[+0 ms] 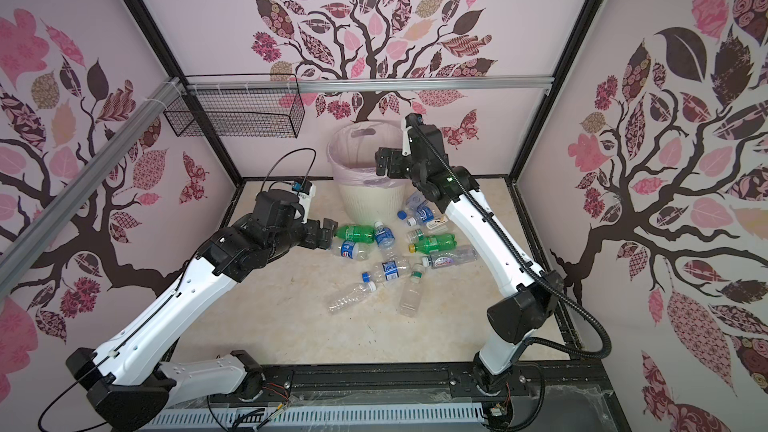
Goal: Throw the plastic bottles in the bin
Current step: 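Release the blue-labelled bottle into the bin with right gripper, then lower both grippers back toward the bottles nearer the robot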
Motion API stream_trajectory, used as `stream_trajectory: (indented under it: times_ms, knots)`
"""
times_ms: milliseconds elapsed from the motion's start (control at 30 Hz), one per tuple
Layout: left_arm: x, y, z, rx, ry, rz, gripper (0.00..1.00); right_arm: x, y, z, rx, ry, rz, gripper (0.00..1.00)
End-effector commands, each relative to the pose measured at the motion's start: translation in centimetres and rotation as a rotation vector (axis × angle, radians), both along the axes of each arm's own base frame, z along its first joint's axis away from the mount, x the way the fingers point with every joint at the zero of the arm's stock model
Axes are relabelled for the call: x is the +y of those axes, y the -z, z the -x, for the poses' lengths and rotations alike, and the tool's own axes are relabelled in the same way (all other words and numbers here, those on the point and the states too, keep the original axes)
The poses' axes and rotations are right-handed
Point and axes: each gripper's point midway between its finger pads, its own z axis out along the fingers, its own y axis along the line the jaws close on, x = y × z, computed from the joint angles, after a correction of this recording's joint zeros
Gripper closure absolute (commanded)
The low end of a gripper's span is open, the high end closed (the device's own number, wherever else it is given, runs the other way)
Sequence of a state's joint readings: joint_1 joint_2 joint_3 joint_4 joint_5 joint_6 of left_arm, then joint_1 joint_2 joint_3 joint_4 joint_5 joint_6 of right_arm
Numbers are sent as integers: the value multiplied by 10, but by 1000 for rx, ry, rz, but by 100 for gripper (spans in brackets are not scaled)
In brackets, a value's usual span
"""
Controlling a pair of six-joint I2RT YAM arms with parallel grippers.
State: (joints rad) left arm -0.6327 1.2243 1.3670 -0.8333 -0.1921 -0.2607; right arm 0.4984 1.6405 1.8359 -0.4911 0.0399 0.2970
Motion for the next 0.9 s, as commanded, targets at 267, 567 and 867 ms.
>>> stream_trajectory:
  times_ms: [267,567,867]
  knots:
    - [3,56,45,228,47,74,3,2,65,88,97,-74,64,1]
    - [5,119,90,444,109,61,3,-8,163,139,305,-119,50,0]
    - [-11,171,112,584,157,30,3,-8,206,169,394,-145,35,0]
